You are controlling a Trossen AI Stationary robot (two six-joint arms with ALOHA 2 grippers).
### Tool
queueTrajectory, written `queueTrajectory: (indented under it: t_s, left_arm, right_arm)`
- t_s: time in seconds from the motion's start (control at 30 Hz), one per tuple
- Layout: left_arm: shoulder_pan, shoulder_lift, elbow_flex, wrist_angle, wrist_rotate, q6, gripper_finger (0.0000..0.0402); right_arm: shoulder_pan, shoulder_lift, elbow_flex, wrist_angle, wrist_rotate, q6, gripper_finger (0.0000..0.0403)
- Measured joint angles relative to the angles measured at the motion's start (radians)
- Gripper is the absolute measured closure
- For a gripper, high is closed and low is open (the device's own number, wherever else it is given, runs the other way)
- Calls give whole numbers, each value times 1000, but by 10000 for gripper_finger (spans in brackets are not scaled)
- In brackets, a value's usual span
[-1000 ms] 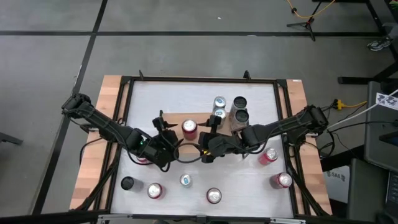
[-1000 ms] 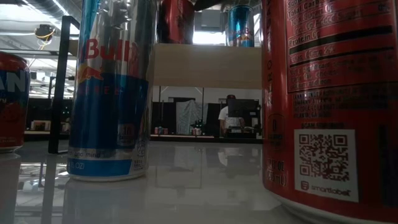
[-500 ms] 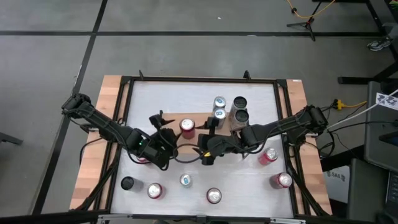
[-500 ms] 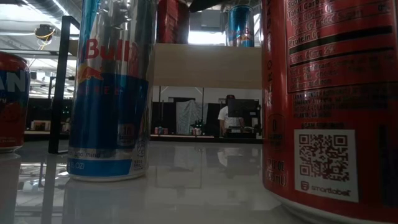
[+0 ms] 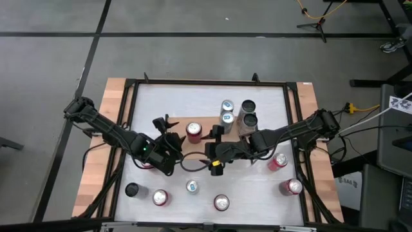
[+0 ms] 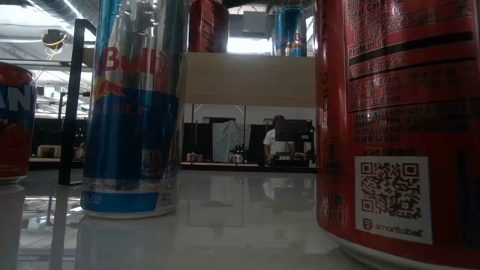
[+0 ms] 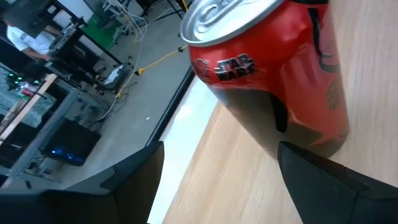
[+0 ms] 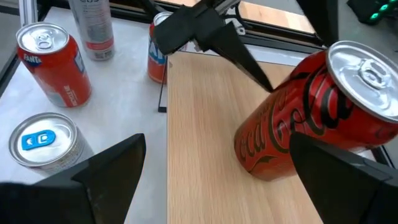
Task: Place canned beverage on shelf
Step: Put the top red-black soda can on the shelf
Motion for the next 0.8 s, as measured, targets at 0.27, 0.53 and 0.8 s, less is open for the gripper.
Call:
queueTrajectory:
  t_s: [0.27, 0.53, 0.8]
  left_arm:
    - [-32, 0, 0, 12, 77, -33, 95]
    - [-38, 0, 0, 15, 99, -161, 95]
    - [-8, 0, 0, 15, 98, -189, 95]
  right_arm:
    - [0, -39, 0, -1, 51, -1, 17]
    - [-2, -32, 0, -3, 144, -26, 17]
    - [-3, -11, 0, -22, 170, -26, 17]
